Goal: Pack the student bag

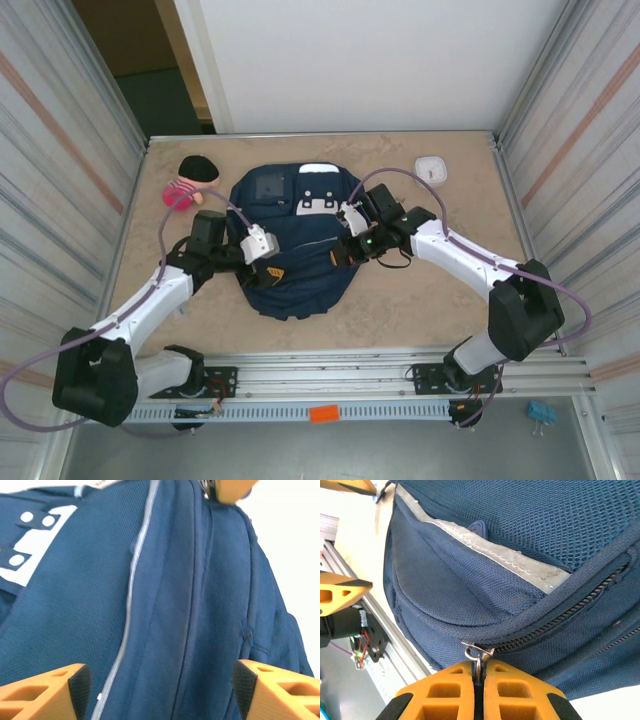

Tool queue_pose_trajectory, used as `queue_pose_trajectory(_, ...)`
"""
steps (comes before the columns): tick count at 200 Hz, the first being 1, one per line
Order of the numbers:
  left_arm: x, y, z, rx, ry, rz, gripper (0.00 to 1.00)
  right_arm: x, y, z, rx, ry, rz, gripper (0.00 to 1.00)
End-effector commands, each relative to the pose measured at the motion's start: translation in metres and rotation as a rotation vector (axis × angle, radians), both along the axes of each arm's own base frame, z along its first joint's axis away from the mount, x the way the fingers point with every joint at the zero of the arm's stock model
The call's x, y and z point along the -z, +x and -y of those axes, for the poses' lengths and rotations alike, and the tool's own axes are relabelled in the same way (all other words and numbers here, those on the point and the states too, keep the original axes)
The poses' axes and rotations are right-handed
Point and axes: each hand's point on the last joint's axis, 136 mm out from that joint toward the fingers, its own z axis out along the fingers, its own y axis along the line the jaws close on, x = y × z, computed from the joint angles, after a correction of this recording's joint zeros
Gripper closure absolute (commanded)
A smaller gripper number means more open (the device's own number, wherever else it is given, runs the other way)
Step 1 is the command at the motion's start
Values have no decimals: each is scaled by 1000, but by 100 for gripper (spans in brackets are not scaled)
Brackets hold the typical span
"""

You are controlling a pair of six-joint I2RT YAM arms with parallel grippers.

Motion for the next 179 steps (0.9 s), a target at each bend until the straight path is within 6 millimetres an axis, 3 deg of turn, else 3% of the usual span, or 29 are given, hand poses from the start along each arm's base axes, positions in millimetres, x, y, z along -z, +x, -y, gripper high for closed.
queue_pose_trajectory(1,-1,-3,5,70,23,25,26,-13,-1,-3,-35,21,7,100)
queue_pose_trajectory(33,14,10,0,10,105,70,30,-14,-1,-3,-37,23,9,100)
queue_pose_trajectory(79,25,28,-10,-69,178,115,47,-17,-1,-3,-37,28,21,100)
queue_pose_trajectory(127,26,22,-4,-40,163,113,42,-19,0,0,-32,35,29,100)
queue_pose_trajectory(142,27,21,-4,-36,168,106,52,-20,0,0,-31,35,31,100)
queue_pose_trajectory(179,16,8,2,-21,153,90,90,-20,5,4,-17,23,47,100)
